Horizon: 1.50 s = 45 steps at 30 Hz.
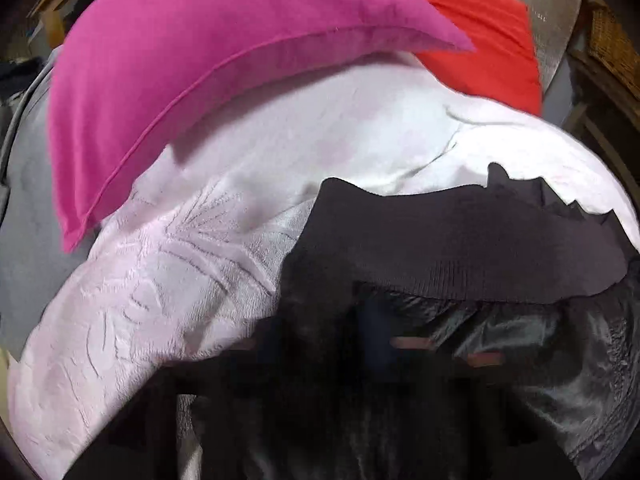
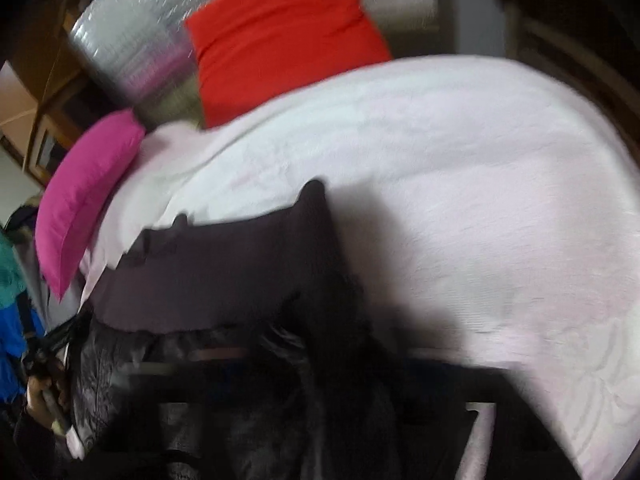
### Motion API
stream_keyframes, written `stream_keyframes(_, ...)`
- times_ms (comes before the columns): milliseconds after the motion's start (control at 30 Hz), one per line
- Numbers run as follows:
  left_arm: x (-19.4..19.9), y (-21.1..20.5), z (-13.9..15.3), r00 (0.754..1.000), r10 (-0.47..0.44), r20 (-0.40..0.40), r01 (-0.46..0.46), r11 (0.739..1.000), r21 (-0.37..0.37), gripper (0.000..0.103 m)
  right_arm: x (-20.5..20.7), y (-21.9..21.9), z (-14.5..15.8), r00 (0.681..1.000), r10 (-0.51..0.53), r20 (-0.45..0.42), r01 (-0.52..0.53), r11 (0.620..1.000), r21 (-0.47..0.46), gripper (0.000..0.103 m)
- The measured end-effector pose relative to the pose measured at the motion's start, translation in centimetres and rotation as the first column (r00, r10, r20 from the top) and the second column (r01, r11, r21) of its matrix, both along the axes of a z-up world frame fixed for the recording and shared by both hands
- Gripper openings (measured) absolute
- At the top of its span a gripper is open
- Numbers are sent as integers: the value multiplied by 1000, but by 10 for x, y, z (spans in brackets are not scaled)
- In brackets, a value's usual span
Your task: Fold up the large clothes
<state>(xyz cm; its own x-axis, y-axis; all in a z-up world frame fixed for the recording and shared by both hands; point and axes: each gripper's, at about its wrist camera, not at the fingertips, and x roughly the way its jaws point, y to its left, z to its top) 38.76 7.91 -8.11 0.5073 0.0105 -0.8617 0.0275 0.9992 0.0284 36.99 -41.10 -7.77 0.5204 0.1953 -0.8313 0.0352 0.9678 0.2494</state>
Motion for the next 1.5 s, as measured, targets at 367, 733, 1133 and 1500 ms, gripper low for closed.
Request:
stream_keyframes(367,5,-6,-2,998,65,28,-67,992,108,26,-6,-3,-11,994,-105,34,108,988,-114,30)
stream_keyframes(733,-109,-56,65,960,-28,277,4,996,87,63,-105,67,48,966,29,256,25,978,-206,73)
stream_keyframes(1133,-91,-99,-6,998,-26,49,19,991,130,66,-71,87,-21,999,18,46,-2,948,-319,98)
stream_keyframes(1500,-171,-71,50,969,22,247,-37,998,55,65,-173,100,40,964,24,266,42,970,-238,97)
